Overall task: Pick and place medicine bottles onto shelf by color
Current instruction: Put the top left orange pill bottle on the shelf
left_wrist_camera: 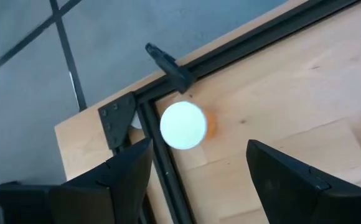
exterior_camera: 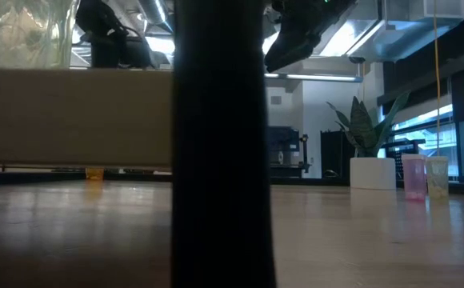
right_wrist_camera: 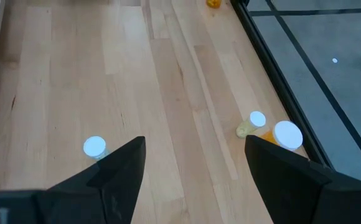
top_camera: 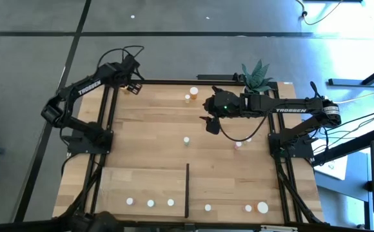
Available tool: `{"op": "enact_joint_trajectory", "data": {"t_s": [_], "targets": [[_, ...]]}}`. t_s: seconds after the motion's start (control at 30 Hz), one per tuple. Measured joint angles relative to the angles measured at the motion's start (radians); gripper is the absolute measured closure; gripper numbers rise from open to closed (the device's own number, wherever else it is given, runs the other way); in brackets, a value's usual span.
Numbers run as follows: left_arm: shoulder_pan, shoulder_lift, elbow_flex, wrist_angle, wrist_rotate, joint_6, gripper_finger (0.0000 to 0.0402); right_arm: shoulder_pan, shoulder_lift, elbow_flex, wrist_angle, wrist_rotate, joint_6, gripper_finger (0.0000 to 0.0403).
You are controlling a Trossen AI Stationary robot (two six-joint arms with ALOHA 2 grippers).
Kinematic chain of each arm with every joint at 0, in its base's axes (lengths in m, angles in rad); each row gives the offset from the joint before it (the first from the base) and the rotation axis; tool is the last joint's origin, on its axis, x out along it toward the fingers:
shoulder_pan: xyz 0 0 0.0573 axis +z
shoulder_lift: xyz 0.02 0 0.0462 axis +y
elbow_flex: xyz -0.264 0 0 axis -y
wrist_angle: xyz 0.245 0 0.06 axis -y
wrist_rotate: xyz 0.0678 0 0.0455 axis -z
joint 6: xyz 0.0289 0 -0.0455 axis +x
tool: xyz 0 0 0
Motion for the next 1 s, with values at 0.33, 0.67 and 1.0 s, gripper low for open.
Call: {"op": "enact_joint_trajectory", "data": {"t_s": [0.33,0.67,1.0], "targets": [[-0.004,0.0,0.0,-0.107,0.111,-0.008,0.015,0.0,0.0,0.0,0.0,0.0,0.0,0.0125],[-0.018,0.0,0.0,-0.101,0.105,-0.009,0.015,0.0,0.0,0.0,0.0,0.0,0.0,0.0125],[-0.004,0.0,0.0,-0.085,0.105,-0.035,0.0098,0.0,0.0,0.0,0.0,0.0,0.0,0.0125]]}}
